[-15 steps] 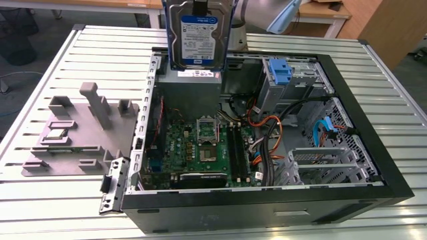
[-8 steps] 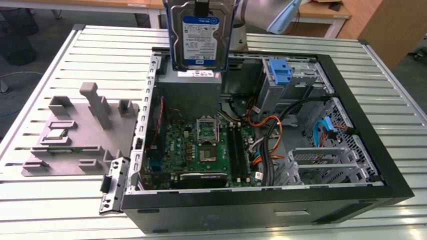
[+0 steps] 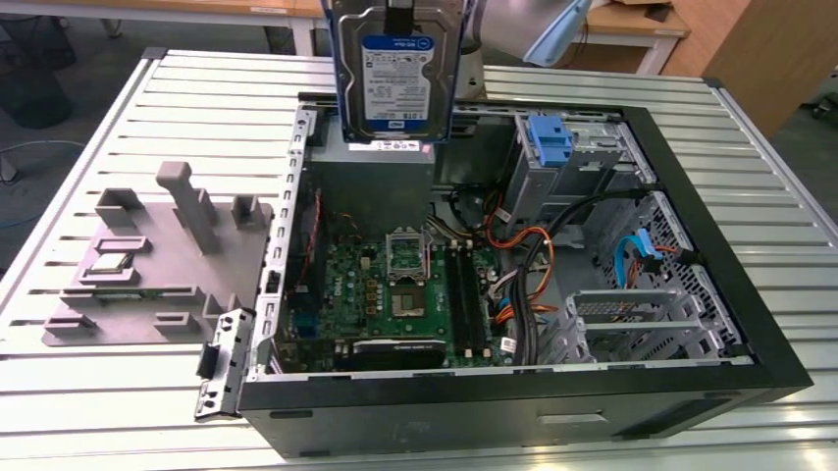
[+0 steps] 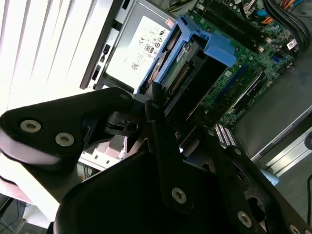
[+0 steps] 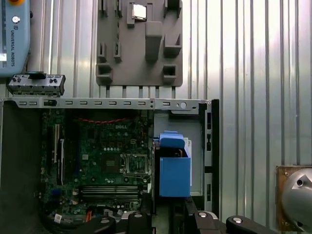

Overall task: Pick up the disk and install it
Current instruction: 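Pick up the disk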

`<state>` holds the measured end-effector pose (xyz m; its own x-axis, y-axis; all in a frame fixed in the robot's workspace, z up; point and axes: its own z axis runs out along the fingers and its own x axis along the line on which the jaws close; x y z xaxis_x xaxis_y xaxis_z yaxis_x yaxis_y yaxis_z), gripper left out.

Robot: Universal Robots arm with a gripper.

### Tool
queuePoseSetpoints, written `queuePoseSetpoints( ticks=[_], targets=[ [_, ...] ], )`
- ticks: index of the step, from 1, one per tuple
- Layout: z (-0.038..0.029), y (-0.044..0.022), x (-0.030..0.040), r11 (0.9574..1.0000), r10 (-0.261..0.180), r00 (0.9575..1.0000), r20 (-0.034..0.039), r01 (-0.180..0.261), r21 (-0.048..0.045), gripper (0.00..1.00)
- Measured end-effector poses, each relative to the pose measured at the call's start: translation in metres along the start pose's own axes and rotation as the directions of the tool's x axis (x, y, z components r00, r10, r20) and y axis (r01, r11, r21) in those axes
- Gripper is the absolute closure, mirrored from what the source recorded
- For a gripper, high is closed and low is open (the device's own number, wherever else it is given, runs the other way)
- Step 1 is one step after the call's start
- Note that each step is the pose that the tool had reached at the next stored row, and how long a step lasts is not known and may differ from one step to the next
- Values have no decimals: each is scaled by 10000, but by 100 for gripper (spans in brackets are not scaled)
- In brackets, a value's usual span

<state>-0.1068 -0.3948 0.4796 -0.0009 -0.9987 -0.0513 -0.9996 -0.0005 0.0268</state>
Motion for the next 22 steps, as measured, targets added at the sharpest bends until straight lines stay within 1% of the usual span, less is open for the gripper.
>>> queuePoseSetpoints(
  ticks=[3, 6, 13, 22],
  targets=[
    [3, 0, 29, 10000, -4, 10000, 0, 4, 79, 65],
    [5, 0, 69, 9999, -6, 10000, 1, 6, 124, 65],
    [5, 0, 184, 9999, -6, 10000, 0, 6, 133, 65],
    [3, 0, 365, 9999, -6, 10000, 1, 6, 134, 65]
  ],
)
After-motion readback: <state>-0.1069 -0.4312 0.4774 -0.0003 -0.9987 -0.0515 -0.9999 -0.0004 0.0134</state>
